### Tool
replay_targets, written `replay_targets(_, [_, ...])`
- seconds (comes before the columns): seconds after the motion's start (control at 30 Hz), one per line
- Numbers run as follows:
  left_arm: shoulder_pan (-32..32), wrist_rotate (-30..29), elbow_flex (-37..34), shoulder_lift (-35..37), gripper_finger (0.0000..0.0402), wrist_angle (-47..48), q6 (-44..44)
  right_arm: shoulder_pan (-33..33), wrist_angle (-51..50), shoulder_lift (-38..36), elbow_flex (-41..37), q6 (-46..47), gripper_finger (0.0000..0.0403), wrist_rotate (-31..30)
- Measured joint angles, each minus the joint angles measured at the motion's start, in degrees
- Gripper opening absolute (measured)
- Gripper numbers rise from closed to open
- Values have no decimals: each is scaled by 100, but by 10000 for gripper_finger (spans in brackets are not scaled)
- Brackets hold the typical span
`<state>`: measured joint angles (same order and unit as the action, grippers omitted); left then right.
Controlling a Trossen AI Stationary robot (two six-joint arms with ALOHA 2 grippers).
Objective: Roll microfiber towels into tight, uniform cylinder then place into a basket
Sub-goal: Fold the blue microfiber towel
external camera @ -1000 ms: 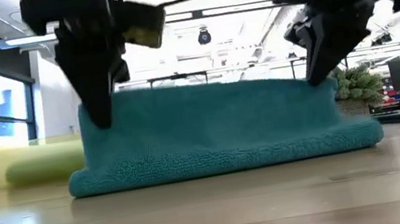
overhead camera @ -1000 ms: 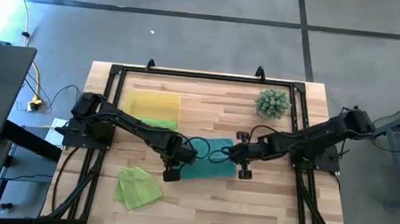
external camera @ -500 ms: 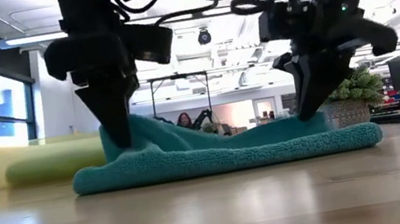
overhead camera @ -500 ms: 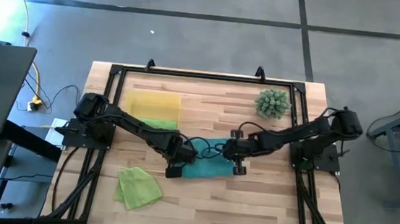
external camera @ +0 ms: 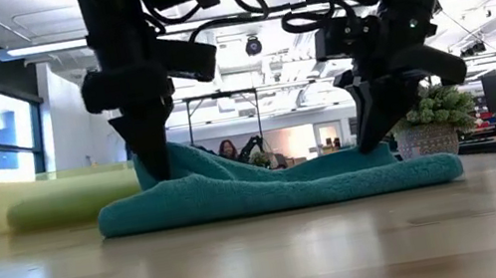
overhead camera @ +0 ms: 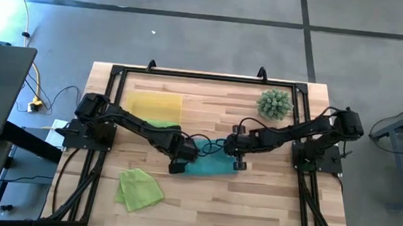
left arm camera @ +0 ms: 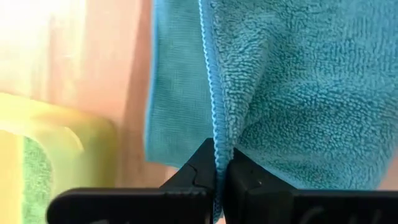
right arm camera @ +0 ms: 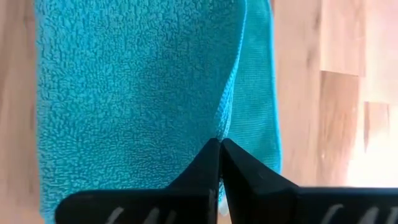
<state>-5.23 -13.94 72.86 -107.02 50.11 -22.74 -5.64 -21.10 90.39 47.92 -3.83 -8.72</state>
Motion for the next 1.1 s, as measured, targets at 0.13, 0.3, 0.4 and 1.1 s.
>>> replay_targets(0.13, [125, -46, 0, 0, 0, -19, -7, 110, 0, 0, 0, -74, 0, -2])
replay_targets(0.3, [200, -47, 2, 0, 0, -19, -64, 247, 0, 0, 0, -142, 0, 0])
replay_targets(0.4, [196, -45, 2, 2, 0, -19, -68, 325, 1, 0, 0, -196, 0, 3])
replay_targets(1.1, [193, -174, 4, 9, 0, -50, -16, 129, -858, -4, 596, -6, 159, -82])
